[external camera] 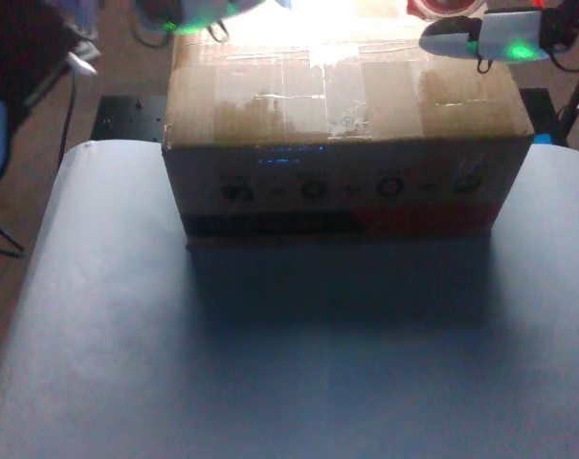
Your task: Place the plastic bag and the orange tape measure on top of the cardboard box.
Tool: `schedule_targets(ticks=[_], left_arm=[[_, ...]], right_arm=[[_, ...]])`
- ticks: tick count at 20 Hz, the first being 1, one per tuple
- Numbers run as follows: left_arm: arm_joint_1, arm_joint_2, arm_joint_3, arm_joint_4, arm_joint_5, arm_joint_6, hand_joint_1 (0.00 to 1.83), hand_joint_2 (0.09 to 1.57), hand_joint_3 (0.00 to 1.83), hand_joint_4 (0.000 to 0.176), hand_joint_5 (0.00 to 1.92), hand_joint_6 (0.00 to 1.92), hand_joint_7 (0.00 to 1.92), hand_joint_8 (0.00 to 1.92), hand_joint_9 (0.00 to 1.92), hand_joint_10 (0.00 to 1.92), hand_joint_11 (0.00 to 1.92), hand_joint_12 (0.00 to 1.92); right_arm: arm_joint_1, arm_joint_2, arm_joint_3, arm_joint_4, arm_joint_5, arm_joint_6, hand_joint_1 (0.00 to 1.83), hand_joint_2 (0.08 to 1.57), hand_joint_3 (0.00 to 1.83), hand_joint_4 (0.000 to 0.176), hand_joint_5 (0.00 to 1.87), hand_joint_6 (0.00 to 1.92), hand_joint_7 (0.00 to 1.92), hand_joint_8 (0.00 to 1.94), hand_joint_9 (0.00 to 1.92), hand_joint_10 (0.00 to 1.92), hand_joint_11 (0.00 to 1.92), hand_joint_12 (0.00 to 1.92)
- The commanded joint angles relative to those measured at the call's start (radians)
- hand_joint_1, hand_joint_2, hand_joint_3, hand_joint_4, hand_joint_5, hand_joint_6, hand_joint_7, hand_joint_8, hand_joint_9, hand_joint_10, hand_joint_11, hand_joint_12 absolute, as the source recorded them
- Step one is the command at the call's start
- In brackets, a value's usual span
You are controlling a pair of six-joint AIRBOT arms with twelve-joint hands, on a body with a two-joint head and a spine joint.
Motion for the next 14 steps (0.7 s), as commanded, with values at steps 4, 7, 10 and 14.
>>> schedule_targets(ticks=[4, 7, 10, 14], left_arm=[[-0.025, -0.082, 0.077, 0.028, 0.004, -0.001, 1.37, 1.15, 0.00, 0.000, 0.81, 1.15, 0.91, 1.08, 0.87, 1.36, 0.74, 1.53], [-0.024, -0.108, 0.110, 0.028, -0.046, -0.002, 1.37, 1.18, 0.00, 0.000, 0.80, 1.09, 0.88, 1.28, 0.76, 1.47, 0.51, 1.72], [-0.022, -0.117, 0.126, 0.028, -0.081, -0.002, 1.46, 1.16, 0.01, 0.000, 0.84, 1.15, 0.84, 1.13, 0.82, 1.30, 0.67, 1.66], [-0.021, -0.126, 0.137, 0.028, -0.103, -0.001, 1.49, 1.17, 0.00, 0.000, 0.79, 1.15, 0.82, 1.22, 0.80, 1.31, 0.70, 1.66]], right_arm=[[0.029, -0.055, 0.051, -0.033, -0.050, 0.002, 1.26, 1.12, 0.00, 0.000, 1.06, 0.76, 0.95, 1.25, 0.72, 1.59, 0.37, 1.92], [0.031, -0.086, 0.084, -0.033, -0.003, 0.002, 1.29, 1.15, 0.00, 0.000, 0.93, 0.82, 0.93, 1.35, 0.93, 1.61, 0.92, 1.84], [0.030, -0.099, 0.096, -0.033, 0.018, 0.002, 1.26, 1.16, 0.00, 0.000, 0.94, 0.79, 0.89, 1.46, 1.00, 1.69, 0.97, 1.84], [0.030, -0.101, 0.099, -0.033, 0.028, 0.002, 1.18, 1.11, 0.00, 0.000, 0.99, 1.00, 1.06, 1.80, 1.12, 1.92, 1.20, 1.92]])
